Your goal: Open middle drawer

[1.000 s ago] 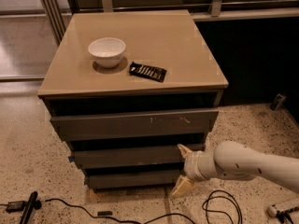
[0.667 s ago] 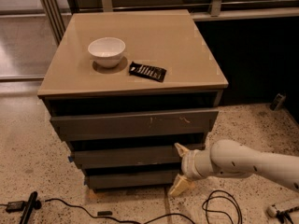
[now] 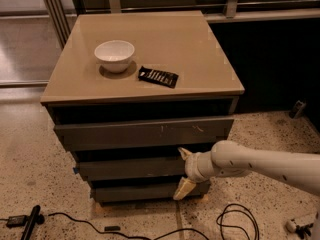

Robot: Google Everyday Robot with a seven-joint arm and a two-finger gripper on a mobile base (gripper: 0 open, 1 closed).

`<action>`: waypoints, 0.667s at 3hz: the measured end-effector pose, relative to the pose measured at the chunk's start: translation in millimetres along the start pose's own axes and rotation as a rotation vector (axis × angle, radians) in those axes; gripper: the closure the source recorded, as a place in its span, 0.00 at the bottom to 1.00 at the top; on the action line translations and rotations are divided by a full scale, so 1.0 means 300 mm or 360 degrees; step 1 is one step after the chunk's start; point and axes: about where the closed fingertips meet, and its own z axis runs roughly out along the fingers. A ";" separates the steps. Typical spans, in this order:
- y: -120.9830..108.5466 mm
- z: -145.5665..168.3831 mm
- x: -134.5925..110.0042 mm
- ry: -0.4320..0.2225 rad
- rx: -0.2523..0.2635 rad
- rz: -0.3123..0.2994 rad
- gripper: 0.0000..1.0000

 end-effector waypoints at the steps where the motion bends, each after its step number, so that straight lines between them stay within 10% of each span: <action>1: -0.024 0.054 0.021 0.0006 -0.0018 -0.0009 0.00; 2: -0.040 0.095 0.055 -0.0017 -0.0027 0.0003 0.00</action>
Offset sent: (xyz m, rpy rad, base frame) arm 0.0314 -0.0049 -0.0457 0.0287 0.0170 0.0042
